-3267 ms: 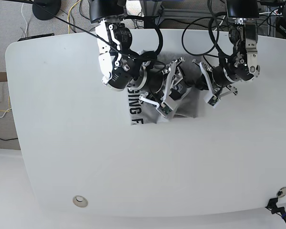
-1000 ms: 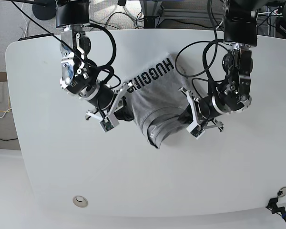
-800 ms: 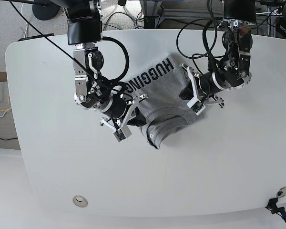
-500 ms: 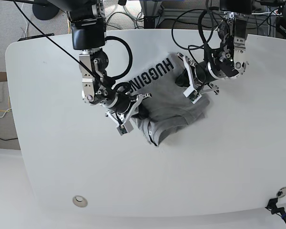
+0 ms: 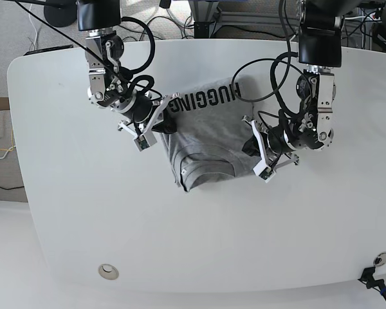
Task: Fold the T-shirt properly
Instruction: 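Release the folded shirt and raise both grippers away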
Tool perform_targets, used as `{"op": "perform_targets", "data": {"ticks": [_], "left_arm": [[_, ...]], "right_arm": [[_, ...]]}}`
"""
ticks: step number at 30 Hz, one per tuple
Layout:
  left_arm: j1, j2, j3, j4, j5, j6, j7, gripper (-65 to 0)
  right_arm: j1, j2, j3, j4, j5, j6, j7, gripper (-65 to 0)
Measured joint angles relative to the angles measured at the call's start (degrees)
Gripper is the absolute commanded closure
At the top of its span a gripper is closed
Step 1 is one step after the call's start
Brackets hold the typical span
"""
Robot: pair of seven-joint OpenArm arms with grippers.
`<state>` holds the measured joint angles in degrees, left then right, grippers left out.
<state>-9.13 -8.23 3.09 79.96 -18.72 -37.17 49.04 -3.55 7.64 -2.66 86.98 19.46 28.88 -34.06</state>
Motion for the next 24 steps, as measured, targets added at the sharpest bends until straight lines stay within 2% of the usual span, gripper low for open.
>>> {"op": "perform_targets", "data": {"ticks": [14,19,24], "left_arm": [[-2.84,0.13,-0.04,-4.48,0.24,0.00,0.20,0.0],[-2.82,0.09,-0.04,-4.24,0.22,0.00,0.20,0.0],[-3.65,-0.11,-0.11,-1.68,0.17,0.02,0.39,0.0]], "right_arm": [[-8.11,-0.37,-0.35,6.99,0.02,0.00,-0.07,0.0],[-10.32,-3.04,-0.46,7.82,-0.22,-0.35,-0.22,0.0],[-10.80,-4.09,-2.32,9.05,-0.39,-0.04,-0.59,0.0]]}}
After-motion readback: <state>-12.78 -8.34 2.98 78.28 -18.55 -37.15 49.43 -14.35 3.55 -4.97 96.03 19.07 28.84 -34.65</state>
